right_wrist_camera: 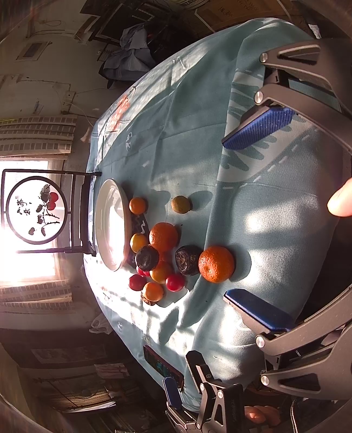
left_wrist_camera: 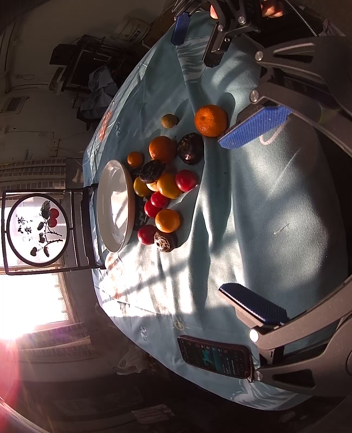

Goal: Organize fruits

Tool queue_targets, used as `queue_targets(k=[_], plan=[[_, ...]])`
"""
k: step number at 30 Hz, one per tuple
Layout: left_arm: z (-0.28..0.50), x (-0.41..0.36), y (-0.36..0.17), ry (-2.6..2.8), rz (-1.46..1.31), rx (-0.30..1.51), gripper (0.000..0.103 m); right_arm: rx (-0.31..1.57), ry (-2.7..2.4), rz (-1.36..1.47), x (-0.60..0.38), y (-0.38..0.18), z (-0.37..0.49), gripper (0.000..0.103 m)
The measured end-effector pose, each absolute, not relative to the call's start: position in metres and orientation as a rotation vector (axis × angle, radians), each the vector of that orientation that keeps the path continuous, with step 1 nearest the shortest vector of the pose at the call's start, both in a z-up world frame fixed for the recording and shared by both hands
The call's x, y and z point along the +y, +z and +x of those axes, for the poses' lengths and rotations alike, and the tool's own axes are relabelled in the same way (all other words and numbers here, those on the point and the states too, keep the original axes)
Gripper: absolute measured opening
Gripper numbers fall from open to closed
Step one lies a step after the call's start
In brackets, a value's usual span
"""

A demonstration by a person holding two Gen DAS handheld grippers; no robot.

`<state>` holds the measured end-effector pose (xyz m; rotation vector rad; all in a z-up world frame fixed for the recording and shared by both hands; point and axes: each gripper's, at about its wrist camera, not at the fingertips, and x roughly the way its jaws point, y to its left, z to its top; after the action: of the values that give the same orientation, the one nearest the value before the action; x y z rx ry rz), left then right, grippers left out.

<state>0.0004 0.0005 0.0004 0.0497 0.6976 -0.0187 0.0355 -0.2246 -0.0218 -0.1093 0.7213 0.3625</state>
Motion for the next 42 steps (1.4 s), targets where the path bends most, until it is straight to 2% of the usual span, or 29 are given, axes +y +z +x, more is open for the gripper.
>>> queue_targets(k=[42], plan=[[0.0,0.008,-0.009,-0.018,0.05,0.707,0.101,0.693,0.395,-0.13,-0.217,-0.024,0.031,0.102]])
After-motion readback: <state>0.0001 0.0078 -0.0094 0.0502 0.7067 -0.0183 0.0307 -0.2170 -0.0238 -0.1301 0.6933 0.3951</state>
